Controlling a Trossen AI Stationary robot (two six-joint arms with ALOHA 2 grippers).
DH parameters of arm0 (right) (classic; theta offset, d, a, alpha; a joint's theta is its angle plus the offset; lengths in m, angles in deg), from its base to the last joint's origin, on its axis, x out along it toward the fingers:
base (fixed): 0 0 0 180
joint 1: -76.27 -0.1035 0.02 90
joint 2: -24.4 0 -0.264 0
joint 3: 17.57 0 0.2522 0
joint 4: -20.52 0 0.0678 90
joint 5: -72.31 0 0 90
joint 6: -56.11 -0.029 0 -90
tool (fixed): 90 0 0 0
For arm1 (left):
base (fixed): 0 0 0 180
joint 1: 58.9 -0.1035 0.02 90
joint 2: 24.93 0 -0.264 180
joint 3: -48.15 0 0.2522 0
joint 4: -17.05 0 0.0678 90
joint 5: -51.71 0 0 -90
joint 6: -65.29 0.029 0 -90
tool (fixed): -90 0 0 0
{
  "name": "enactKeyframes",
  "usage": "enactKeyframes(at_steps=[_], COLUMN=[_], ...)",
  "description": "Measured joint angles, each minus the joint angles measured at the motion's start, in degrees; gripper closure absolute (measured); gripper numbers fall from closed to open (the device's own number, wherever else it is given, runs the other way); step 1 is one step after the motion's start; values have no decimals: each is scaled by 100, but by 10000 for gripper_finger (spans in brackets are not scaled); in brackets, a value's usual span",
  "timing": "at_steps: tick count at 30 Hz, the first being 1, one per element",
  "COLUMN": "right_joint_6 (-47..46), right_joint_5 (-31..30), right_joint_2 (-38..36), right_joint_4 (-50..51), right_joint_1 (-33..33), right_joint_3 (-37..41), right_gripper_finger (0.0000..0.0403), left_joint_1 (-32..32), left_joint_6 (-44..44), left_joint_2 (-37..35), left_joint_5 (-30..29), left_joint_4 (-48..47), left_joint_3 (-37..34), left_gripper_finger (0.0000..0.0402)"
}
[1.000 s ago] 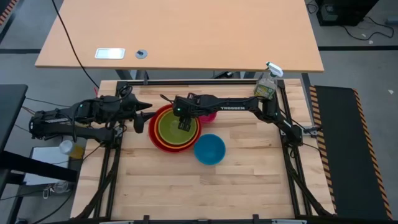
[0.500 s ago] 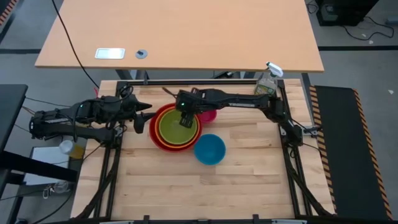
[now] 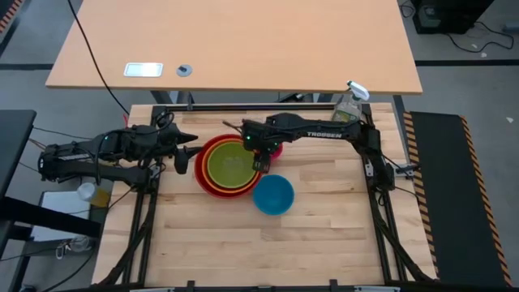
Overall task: Nest bowls inside each other
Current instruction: Stack the blue bowl on top of the green bowl
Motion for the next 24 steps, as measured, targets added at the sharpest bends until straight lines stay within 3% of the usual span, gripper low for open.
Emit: enactKeyframes(at_steps=[4, 10, 14, 24], right_joint_6=[-245, -811, -1208, -1221], right_joint_5=[5, 2, 190, 448], right_joint_2=[-505, -1658, -2040, -2033], right_joint_4=[-503, -2175, -2865, -3082], right_joint_1=[-78, -153, -188, -185], right_joint_3=[927, 2888, 3888, 4295], right_gripper_finger=[202, 202, 202, 202], left_joint_1=[0, 0, 0, 0], left_joint_6=[-18, -24, -26, -26], left_joint_2=[2, 2, 2, 2], left_joint_5=[-9, -7, -7, -7], left_joint_4=[-11, -31, -34, -48], left_joint_3=[0, 0, 0, 0], left_gripper_finger=[157, 157, 157, 157])
